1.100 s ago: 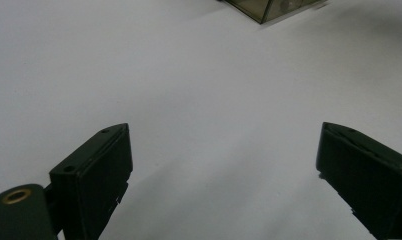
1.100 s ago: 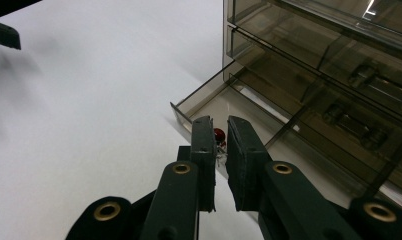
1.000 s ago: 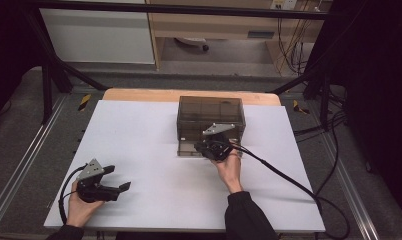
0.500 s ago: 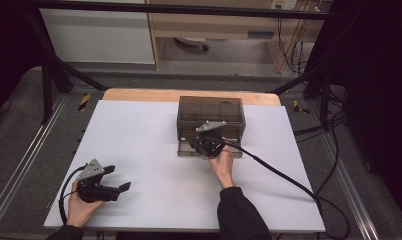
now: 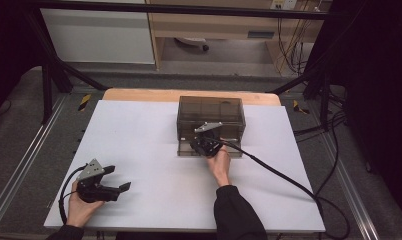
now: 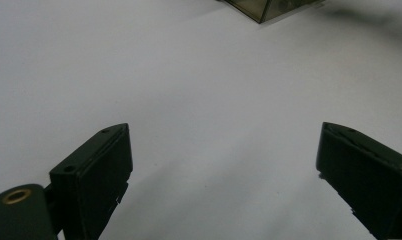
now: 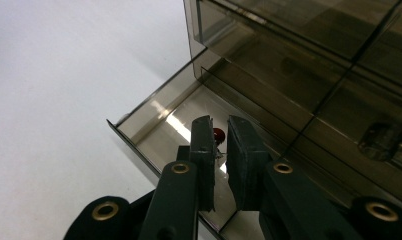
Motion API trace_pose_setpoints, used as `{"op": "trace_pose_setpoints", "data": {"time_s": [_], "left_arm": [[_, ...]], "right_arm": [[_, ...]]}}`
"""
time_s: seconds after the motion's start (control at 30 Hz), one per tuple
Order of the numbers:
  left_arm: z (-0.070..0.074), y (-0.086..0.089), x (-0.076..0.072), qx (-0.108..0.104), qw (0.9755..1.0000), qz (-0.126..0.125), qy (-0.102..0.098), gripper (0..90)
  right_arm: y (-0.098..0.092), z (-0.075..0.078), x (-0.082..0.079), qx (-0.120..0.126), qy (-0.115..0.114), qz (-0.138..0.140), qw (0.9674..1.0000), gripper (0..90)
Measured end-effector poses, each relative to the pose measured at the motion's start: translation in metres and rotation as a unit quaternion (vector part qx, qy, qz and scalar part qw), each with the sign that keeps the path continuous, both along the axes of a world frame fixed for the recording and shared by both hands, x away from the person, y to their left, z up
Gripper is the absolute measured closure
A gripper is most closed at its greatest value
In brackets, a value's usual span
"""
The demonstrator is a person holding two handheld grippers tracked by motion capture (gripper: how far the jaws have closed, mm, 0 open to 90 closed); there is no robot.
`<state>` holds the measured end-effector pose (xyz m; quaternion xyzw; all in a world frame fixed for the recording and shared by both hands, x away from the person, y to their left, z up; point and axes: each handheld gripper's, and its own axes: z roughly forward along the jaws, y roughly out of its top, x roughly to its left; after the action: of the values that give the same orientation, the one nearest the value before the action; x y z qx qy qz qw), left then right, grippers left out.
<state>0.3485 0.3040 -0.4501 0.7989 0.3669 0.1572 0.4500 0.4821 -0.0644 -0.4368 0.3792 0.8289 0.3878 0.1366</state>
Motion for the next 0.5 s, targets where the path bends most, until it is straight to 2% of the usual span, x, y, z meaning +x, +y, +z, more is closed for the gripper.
{"op": "trace_pose_setpoints", "data": {"time_s": [0.23,0.5], "left_arm": [[0.0,0.0,0.0,0.0,1.0,0.0,0.0,7.9],[0.0,0.0,0.0,0.0,1.0,0.0,0.0,7.9]], "right_arm": [[0.001,-0.002,0.001,0.001,0.001,0.0,1.0,77.6],[-0.004,0.015,-0.008,0.015,-0.02,0.005,0.9997,64.2]]}}
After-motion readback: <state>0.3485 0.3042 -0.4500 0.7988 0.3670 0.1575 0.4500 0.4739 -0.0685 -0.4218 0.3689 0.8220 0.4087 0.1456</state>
